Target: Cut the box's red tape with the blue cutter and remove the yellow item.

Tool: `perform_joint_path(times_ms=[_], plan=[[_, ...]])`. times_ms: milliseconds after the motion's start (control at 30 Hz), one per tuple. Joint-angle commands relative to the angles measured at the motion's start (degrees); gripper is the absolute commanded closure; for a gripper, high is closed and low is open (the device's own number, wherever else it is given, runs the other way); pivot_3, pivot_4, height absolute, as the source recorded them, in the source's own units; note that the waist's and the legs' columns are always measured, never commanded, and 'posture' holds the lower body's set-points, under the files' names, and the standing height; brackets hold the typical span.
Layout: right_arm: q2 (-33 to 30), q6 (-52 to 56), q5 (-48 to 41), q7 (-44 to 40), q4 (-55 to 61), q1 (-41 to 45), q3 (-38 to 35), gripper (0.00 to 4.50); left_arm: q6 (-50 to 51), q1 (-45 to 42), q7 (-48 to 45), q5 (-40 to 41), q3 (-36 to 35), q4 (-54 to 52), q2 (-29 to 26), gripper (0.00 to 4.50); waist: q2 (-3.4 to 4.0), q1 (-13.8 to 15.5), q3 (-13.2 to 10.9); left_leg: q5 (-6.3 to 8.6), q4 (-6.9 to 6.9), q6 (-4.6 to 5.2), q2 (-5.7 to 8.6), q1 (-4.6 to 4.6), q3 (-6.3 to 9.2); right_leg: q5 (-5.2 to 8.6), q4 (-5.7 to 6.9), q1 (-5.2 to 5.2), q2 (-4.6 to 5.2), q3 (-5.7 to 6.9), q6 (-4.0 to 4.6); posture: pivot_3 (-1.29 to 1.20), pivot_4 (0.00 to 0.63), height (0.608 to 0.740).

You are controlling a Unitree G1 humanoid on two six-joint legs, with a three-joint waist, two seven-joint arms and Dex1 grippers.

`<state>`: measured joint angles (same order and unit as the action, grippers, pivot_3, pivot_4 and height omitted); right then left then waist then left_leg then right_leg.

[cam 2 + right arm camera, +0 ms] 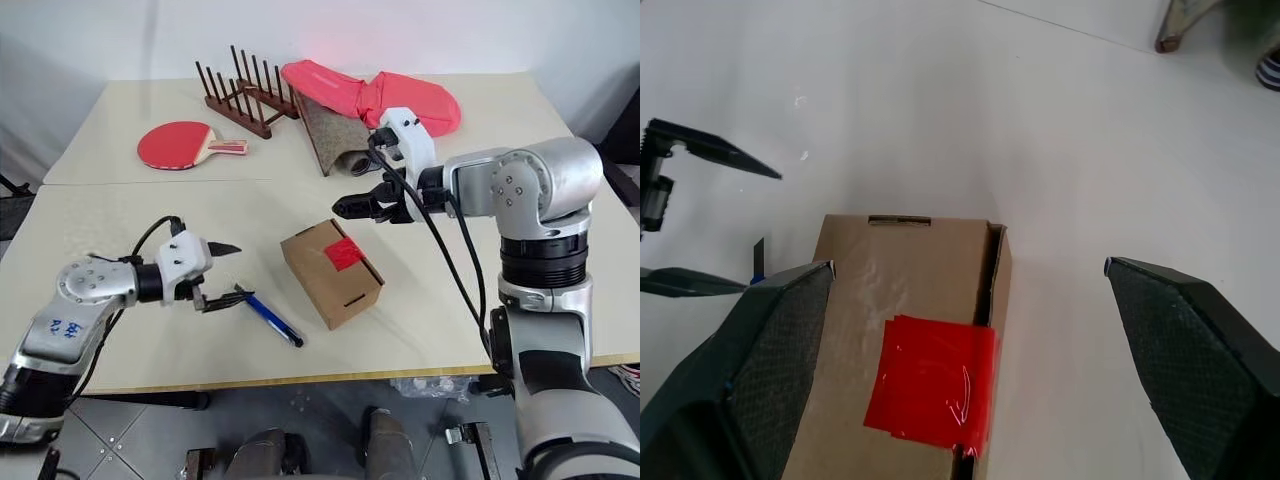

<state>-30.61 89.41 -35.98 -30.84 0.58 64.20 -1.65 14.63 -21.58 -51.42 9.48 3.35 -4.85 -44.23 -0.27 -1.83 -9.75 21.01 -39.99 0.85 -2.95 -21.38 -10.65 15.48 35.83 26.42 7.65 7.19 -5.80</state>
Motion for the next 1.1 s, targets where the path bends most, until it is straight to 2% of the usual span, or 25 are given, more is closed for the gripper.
perform_joint_path(times_ms=[33, 200, 400, 633, 833, 1000, 1100], plan=[[-0.3, 0.9, -0.4, 0.6, 2.6, 0.1, -2.6, 0.00, -3.4, 0.2, -1.2, -1.8, 2.0, 1.1, 0.8, 0.02, 0.00, -0.2, 0.0, 0.00, 0.01, 0.00, 0.00, 0.01, -0.01, 0.00, 0.00, 0.00, 0.00, 0.00, 0.00, 0.00, 0.150, 0.740], [-0.1, 1.5, -0.3, 1.2, 3.1, 0.1, -3.2, 0.00, -5.3, -0.3, -1.1, -4.0, 3.8, 3.1, 1.9, 0.02, 0.00, -0.1, 0.0, 0.00, -0.02, 0.00, -0.02, 0.02, -0.02, 0.00, 0.01, 0.01, 0.00, -0.01, 0.00, 0.00, 0.150, 0.740], [-0.4, 2.7, -0.8, 1.3, 4.2, -0.1, -3.9, 0.00, -6.0, 2.2, -3.7, -5.2, 4.3, 2.0, -0.9, 0.02, 0.00, -0.1, 0.0, 0.00, -0.05, 0.01, -0.02, 0.07, -0.09, 0.00, 0.03, -0.01, 0.01, -0.10, 0.00, 0.00, 0.150, 0.740], [-1.0, 3.1, -2.3, 1.5, 5.8, -1.3, -4.6, 0.00, -2.2, 9.9, -3.6, -4.1, 1.4, -6.3, -4.5, 0.02, 0.00, -0.3, 0.0, 0.00, -0.01, 0.01, -0.05, 0.13, -0.21, 0.00, 0.05, 0.04, -0.01, -0.22, 0.00, 0.00, 0.150, 0.740], [-0.8, 3.1, -1.9, 1.5, 5.0, -0.8, -4.3, 0.00, -3.2, 15.3, -1.5, -6.6, 1.0, -7.0, -5.7, 0.02, 0.01, -0.3, 0.0, 0.00, -0.03, 0.01, -0.05, 0.21, -0.24, 0.00, 0.07, 0.01, 0.00, -0.31, 0.01, 0.00, 0.150, 0.740], [-1.4, 2.6, -1.5, 0.9, 4.2, -0.3, -3.5, 0.00, 4.4, 15.9, -0.8, 0.4, -5.5, -11.4, -5.5, 0.02, 0.02, -0.6, 0.0, 0.00, -0.02, 0.01, -0.08, 0.22, -0.28, 0.00, 0.07, 0.02, -0.03, -0.33, 0.02, 0.00, 0.150, 0.740], [-1.7, 2.4, -1.6, 0.7, 4.4, -0.4, -3.6, 0.00, 12.9, 11.9, 1.8, 7.8, -10.7, -14.7, -2.9, 0.02, 0.02, -0.6, 0.0, 0.00, -0.03, 0.01, -0.11, 0.17, -0.28, 0.00, 0.09, 0.06, -0.05, -0.32, 0.04, 0.00, 0.150, 0.740]])
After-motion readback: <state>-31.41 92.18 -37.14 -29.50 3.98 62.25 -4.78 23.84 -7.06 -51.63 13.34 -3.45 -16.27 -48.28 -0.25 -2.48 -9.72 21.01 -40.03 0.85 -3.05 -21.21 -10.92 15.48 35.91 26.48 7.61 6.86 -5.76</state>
